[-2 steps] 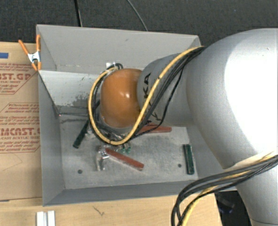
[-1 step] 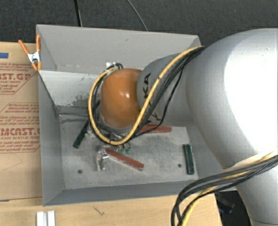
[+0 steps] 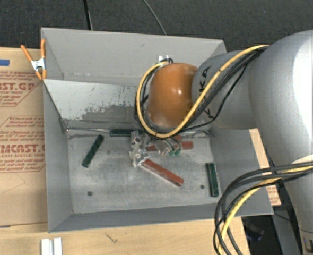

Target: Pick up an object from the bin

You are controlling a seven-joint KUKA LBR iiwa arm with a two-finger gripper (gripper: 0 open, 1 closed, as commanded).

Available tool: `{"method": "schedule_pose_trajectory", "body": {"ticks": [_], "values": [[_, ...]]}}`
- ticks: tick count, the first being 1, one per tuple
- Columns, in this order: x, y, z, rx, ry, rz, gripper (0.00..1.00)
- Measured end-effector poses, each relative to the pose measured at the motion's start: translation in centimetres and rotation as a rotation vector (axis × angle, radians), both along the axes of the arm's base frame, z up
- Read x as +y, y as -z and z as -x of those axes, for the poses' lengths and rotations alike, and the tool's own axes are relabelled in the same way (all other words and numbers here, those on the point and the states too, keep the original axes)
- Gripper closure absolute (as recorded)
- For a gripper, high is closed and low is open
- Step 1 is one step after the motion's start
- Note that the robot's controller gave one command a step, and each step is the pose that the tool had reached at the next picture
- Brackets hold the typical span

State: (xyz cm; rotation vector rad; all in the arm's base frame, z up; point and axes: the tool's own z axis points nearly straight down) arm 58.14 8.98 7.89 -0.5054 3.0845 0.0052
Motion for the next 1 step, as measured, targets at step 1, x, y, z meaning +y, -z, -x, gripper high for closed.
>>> {"method": "schedule_pose_trajectory", "body": {"ticks": [1], "values": [[-0.09, 0.31, 0.21, 0.005, 0.000, 0.001, 0.00]]}}
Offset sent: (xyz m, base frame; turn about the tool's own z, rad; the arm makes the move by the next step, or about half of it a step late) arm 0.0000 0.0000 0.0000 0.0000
